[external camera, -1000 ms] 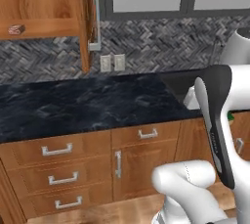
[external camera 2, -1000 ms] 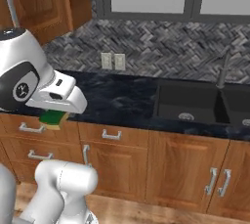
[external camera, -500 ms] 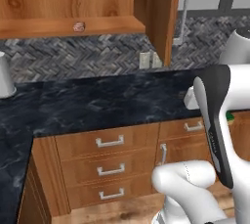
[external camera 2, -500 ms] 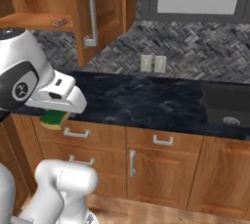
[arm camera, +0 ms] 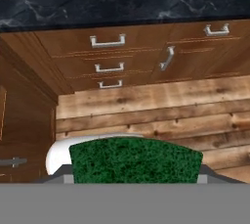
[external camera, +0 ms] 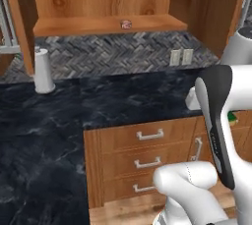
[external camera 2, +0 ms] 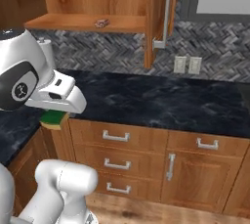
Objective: Pick up the bar soap and sponge from the sink, and place them back in the cabinet, and close the cabinet doors.
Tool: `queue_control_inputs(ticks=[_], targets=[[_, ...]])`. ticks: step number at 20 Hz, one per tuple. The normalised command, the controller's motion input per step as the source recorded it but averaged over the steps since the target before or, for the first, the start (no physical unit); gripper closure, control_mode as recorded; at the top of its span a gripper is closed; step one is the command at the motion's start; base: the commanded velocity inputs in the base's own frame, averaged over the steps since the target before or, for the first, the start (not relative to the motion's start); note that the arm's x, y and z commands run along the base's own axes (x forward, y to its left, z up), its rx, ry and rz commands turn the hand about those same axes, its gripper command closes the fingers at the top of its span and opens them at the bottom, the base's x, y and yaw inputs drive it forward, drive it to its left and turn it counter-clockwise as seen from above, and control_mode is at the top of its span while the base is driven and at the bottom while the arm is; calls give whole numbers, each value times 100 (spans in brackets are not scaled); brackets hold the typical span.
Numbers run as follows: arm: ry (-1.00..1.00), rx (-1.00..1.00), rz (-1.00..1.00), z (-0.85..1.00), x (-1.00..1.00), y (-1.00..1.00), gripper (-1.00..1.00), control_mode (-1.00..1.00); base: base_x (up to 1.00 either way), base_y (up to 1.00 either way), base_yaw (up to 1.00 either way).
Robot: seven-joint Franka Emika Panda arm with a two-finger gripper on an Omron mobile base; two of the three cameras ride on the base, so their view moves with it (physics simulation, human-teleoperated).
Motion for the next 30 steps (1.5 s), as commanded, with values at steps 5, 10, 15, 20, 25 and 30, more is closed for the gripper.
queue_control_inputs(ticks=[5,10,15,20,25,30], targets=[[0,0,0,0,0,0,100,100,1,54,0],[0,0,0,0,0,0,100,100,38,28,0],[0,0,0,0,0,0,100,100,56,22,0],[0,0,0,0,0,0,100,100,58,19,0],[0,0,0,0,0,0,100,100,54,13,0],[0,0,0,0,0,0,100,100,45,10,0]])
